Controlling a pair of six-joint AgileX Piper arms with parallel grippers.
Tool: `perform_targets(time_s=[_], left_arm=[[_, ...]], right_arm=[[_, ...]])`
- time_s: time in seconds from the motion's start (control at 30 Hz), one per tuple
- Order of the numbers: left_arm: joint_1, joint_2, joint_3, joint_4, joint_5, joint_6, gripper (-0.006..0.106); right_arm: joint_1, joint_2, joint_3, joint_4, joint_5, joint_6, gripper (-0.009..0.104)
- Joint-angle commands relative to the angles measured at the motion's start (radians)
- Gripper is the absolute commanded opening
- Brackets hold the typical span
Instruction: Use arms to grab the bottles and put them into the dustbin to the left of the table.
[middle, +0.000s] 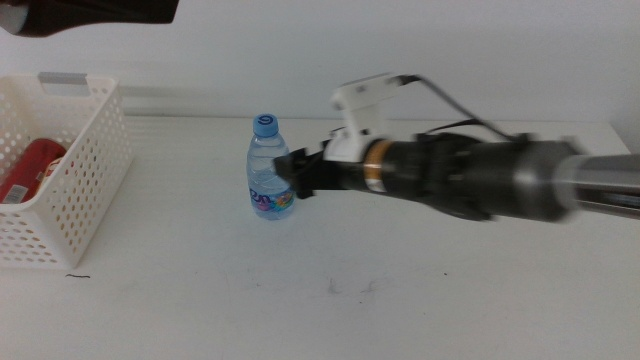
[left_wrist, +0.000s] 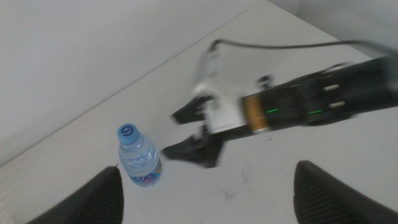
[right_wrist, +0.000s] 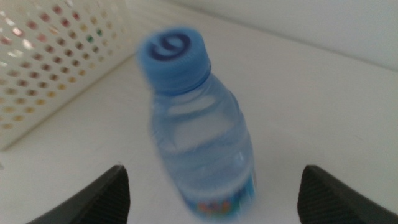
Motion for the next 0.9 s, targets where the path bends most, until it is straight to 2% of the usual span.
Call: perform_targets(time_s=[0.0, 0.1, 0.17, 0.2, 0.27, 0.3, 0.33, 0.4, 0.5, 0.73, 0.87], left_arm=[[-0.002, -0.002, 0.000, 0.001, -0.006, -0.001, 0.094], [-0.002, -0.002, 0.000, 0.003, -0.006, -0.001, 0.094], [-0.002, -0.002, 0.000, 0.003, -0.006, -0.001, 0.094], [-0.002, -0.002, 0.000, 0.003, -0.006, -0.001, 0.094], [-0.002, -0.002, 0.000, 0.003, -0.006, -0.001, 0.094], [-0.002, -0.002, 0.000, 0.006, -0.006, -0.001, 0.094], [-0.002, -0.002, 0.000, 0.006, -0.006, -0.001, 0.094], [-0.002, -0.002, 0.000, 0.006, -0.006, -0.001, 0.094], [-0.002, -0.002, 0.000, 0.006, -0.006, -0.001, 0.094], [-0.002, -0.002, 0.000, 0.012, -0.006, -0.001, 0.094], [-0.002, -0.002, 0.000, 0.073, -0.006, 0.036, 0.094]], right_arm=[[-0.009, -0.161, 0.120, 0.093, 0.033, -0.068, 0.091], [-0.002, -0.408, 0.271, 0.287, 0.151, -0.259, 0.091], [0.006, -0.571, 0.304, 0.468, 0.359, -0.502, 0.091], [0.010, -0.649, 0.297, 0.581, 0.475, -0.692, 0.091], [0.010, -0.781, 0.272, 0.780, 0.658, -0.944, 0.091], [0.010, -0.832, 0.263, 0.816, 0.705, -0.988, 0.091], [0.010, -0.875, 0.256, 0.826, 0.749, -0.994, 0.091], [0.010, -0.930, 0.254, 0.800, 0.777, -0.956, 0.091], [0.010, -0.977, 0.254, 0.786, 0.765, -0.903, 0.091], [0.010, -1.024, 0.254, 0.787, 0.763, -0.899, 0.091], [0.010, -1.025, 0.254, 0.787, 0.763, -0.899, 0.091]])
